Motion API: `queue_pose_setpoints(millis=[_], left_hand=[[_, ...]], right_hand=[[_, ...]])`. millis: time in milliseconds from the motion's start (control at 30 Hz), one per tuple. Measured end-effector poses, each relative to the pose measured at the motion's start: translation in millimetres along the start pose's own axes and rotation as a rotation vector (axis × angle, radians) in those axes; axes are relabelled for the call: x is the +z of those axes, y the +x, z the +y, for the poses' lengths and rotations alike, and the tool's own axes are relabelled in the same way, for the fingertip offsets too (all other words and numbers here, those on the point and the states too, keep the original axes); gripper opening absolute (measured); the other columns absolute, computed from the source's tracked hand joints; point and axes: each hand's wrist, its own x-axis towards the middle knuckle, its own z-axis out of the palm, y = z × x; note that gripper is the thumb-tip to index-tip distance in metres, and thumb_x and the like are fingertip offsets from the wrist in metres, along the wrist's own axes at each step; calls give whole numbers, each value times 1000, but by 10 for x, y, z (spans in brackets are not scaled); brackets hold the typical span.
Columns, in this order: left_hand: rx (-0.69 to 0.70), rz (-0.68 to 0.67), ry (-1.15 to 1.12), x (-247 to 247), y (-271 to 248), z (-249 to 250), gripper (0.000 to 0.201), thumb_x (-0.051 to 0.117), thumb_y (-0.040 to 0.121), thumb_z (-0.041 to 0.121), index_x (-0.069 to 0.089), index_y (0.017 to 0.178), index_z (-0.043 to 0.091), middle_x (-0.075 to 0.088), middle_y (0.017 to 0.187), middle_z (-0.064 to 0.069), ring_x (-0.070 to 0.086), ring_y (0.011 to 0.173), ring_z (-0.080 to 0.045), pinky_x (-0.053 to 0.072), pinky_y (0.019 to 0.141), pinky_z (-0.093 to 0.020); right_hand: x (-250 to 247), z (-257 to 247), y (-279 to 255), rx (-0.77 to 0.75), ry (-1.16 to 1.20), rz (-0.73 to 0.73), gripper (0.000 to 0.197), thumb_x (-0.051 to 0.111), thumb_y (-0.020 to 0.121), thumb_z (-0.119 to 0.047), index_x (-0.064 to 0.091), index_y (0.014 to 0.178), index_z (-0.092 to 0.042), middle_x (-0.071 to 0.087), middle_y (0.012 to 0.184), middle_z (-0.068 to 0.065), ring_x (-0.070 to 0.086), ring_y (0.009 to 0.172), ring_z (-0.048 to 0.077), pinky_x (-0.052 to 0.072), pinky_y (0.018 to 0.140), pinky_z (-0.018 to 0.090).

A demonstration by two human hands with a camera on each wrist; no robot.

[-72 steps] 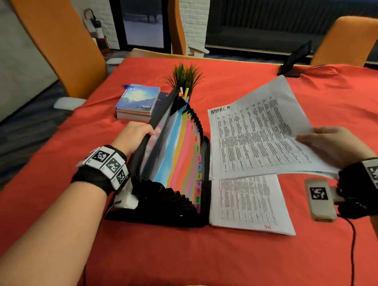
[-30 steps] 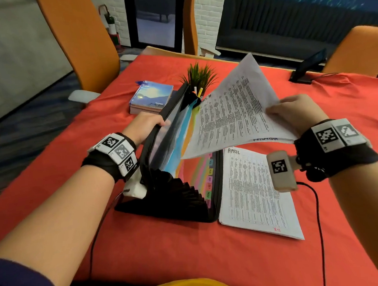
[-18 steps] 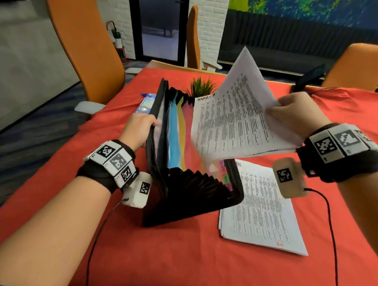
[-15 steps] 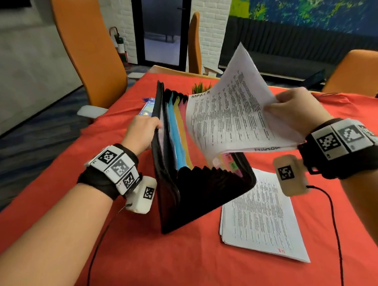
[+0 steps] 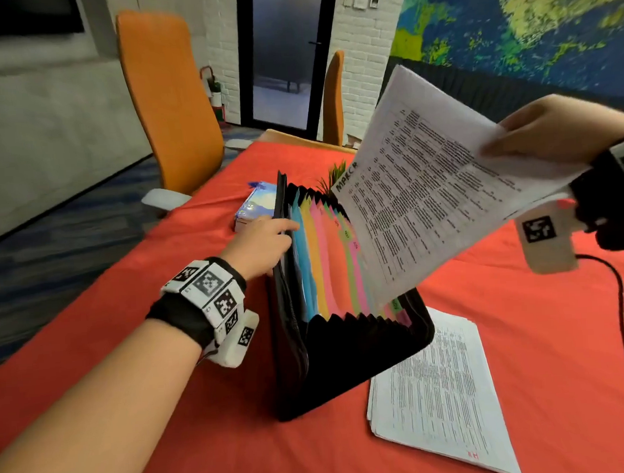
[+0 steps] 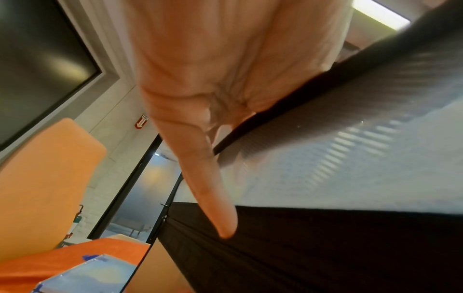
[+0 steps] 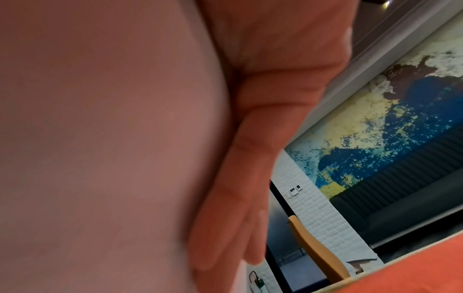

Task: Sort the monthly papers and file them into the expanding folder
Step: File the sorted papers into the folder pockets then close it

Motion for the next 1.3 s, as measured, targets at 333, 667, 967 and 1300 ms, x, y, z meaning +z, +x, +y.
queue_pose_setpoints(millis=[333,667,967,1300], left_hand=[[-39,1,-103,74,27,48,42,41,89,4,55,128,12,54,71,-1,44,50,-17,31,32,-14],[-41,4,-98,110,43,91,43,41,90,5,53,131,12,50,70,4,41,47,-13,30,32,-13],[-18,-22,-46,125,52,126,45,40,91,9,50,134,15,63,92,-11,44,49,-14,36,40,-18],[7,-8,161,16,75,39,45,44,90,14,49,135,21,38,143,-10,37,130,-31,34,95,-30]], right_hand=[[26,-192,230,-31,-76,-156,20,70,78,-26,70,93,-12,64,91,8,55,82,21,38,84,27],[12,-444,401,-81,-290,-242,30,63,84,-24,64,100,1,56,99,12,47,89,21,30,73,22],[266,-764,612,-250,-366,-151,34,60,85,-29,64,100,1,60,105,14,50,92,27,40,90,35],[565,-683,616,-211,-297,-108,29,62,83,-19,65,101,4,64,102,19,51,80,25,44,75,34]])
